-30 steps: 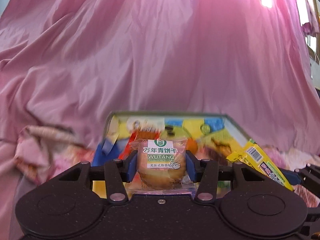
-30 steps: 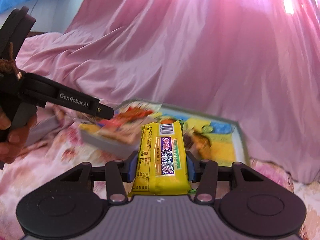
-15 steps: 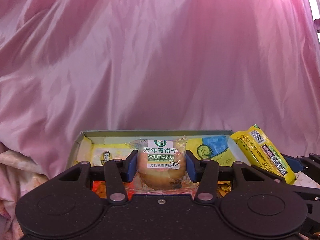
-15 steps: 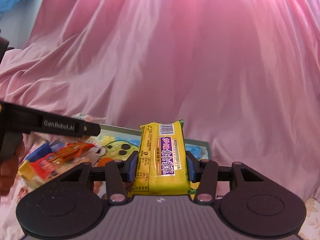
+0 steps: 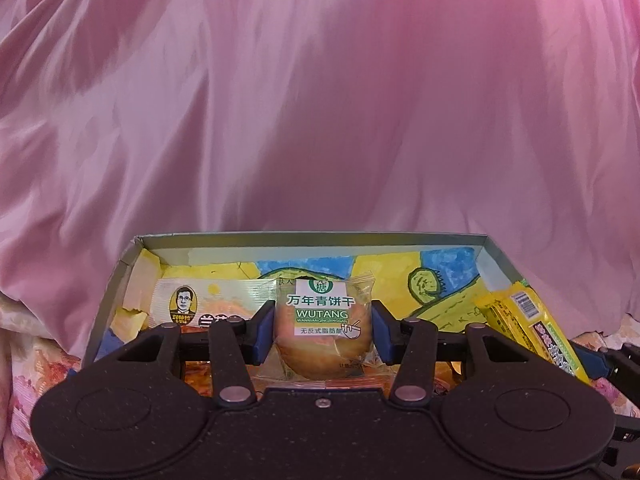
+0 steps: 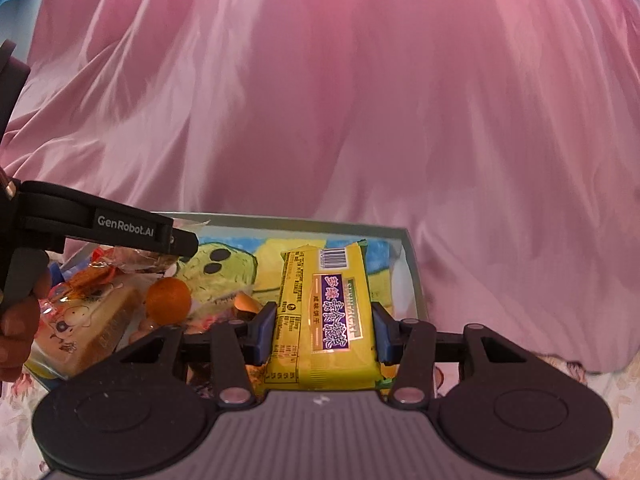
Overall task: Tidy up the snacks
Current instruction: 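Carry the cake pack and yellow bar into the grey tray and open both tools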
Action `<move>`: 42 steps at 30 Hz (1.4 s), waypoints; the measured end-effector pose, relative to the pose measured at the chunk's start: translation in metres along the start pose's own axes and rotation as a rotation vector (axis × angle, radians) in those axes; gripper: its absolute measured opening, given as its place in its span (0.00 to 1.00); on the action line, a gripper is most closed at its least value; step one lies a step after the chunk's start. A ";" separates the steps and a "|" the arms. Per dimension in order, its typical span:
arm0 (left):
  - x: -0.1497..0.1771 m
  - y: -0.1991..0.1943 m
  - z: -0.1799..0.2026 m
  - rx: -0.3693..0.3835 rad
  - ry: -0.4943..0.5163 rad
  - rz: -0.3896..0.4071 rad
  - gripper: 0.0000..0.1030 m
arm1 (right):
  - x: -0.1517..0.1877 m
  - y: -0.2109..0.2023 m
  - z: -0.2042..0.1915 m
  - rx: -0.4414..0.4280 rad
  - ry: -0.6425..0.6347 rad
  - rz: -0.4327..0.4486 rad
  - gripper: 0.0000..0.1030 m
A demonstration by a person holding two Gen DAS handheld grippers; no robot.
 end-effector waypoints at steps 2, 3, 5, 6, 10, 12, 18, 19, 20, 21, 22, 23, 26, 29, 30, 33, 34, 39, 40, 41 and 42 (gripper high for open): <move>-0.001 0.003 0.001 -0.001 0.004 -0.007 0.49 | 0.003 0.003 0.003 -0.004 0.019 -0.009 0.51; -0.001 0.004 0.001 -0.001 0.009 -0.009 0.49 | 0.004 0.004 0.005 -0.006 0.029 -0.013 0.51; -0.002 0.006 0.002 -0.002 0.020 -0.011 0.49 | 0.006 0.007 0.007 -0.010 0.046 -0.022 0.51; -0.002 0.007 0.003 -0.004 0.027 -0.015 0.49 | 0.009 0.006 0.008 -0.011 0.053 -0.025 0.51; -0.001 0.009 0.004 -0.012 0.034 -0.022 0.49 | 0.012 0.009 0.011 -0.016 0.070 -0.034 0.51; -0.002 0.010 0.004 -0.014 0.035 -0.024 0.50 | 0.013 0.010 0.012 -0.016 0.072 -0.036 0.51; 0.000 0.010 0.006 -0.025 0.051 -0.030 0.52 | 0.012 0.012 0.012 -0.027 0.073 -0.040 0.51; 0.000 0.009 0.006 -0.026 0.054 -0.027 0.56 | 0.012 0.013 0.013 -0.024 0.064 -0.040 0.51; 0.001 0.009 0.005 -0.028 0.054 -0.025 0.60 | 0.012 0.013 0.012 -0.017 0.053 -0.041 0.51; 0.001 0.009 0.005 -0.028 0.052 -0.028 0.62 | 0.012 0.013 0.013 -0.014 0.050 -0.044 0.52; 0.002 0.010 0.005 -0.025 0.050 -0.037 0.66 | 0.012 0.014 0.013 -0.013 0.053 -0.045 0.53; 0.002 0.010 0.005 -0.023 0.050 -0.041 0.68 | 0.012 0.014 0.014 -0.012 0.056 -0.045 0.54; 0.002 0.008 0.005 -0.025 0.052 -0.038 0.76 | 0.013 0.015 0.014 -0.001 0.056 -0.046 0.56; 0.000 0.005 0.006 -0.018 0.045 -0.026 0.84 | 0.012 0.014 0.015 0.002 0.061 -0.039 0.56; -0.001 0.003 0.006 -0.014 0.042 -0.020 0.86 | 0.012 0.013 0.015 0.003 0.061 -0.036 0.58; -0.003 -0.002 0.005 -0.015 0.029 0.000 0.97 | 0.010 0.010 0.014 0.005 0.058 -0.021 0.67; -0.004 -0.004 0.005 -0.011 0.024 0.007 0.99 | 0.010 0.009 0.014 0.004 0.060 -0.015 0.71; -0.010 -0.013 0.004 -0.023 0.006 0.006 0.99 | 0.005 0.003 0.015 0.005 0.068 0.011 0.83; -0.011 -0.015 0.004 -0.024 0.004 0.010 0.99 | 0.004 0.002 0.016 0.008 0.070 0.015 0.86; -0.012 -0.018 0.004 -0.026 0.003 0.015 0.99 | 0.003 0.000 0.015 0.012 0.069 0.020 0.87; -0.014 -0.020 0.004 -0.029 0.001 0.023 0.99 | 0.001 -0.001 0.015 0.014 0.068 0.025 0.89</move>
Point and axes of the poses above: each gripper's, at about its wrist camera, not at the fingertips, and y roughly the way its jaws point, z to its right, x to its underside, the point moved 4 cm from there along y, roughly the way its jaws point, and after that the axes turned 12 degrees about -y, right-handed, at the moved point
